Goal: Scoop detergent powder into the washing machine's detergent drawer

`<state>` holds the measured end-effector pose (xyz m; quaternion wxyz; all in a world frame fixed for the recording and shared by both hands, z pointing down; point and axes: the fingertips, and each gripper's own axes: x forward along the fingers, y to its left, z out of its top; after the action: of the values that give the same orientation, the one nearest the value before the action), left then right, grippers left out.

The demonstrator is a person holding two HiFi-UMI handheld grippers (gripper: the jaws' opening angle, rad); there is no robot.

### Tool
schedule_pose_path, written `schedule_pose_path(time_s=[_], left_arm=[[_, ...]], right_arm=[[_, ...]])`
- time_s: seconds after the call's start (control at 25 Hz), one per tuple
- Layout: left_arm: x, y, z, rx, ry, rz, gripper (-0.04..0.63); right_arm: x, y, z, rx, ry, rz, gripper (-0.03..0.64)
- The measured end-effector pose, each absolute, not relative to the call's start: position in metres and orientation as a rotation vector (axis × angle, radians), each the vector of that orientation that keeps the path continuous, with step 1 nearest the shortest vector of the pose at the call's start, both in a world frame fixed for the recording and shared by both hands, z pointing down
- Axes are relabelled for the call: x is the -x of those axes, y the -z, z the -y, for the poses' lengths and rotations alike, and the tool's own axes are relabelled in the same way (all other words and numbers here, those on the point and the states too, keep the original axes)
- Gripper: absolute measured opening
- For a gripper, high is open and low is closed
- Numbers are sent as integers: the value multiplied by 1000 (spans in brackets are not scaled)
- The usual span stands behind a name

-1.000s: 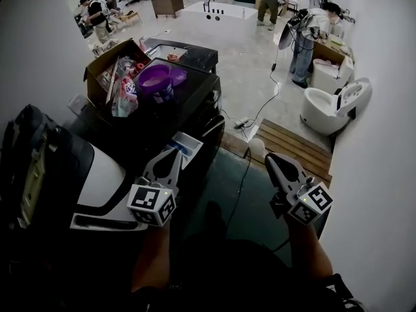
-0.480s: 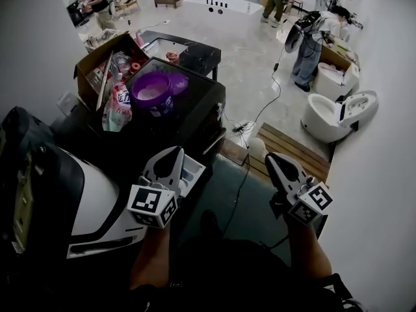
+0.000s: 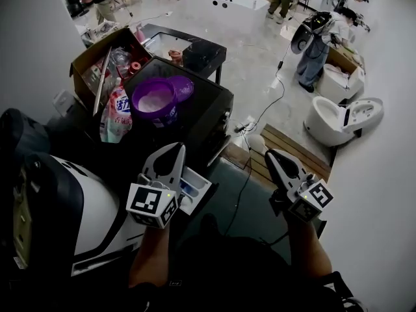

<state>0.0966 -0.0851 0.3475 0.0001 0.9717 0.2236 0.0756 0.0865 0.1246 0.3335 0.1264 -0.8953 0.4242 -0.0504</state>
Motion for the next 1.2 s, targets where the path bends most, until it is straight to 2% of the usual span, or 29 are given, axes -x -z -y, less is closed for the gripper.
schedule_pose_path(time_s=[0.64,1.2], left_arm=[[-131,-354,84,-3054,-284,-632,8],[-183,-351,57,-3101,-339,-149,8]], right_arm=[[-152,-328,-95,2530,165,-1393,20],[-260,-329,-108,2258,211,-1736,20]])
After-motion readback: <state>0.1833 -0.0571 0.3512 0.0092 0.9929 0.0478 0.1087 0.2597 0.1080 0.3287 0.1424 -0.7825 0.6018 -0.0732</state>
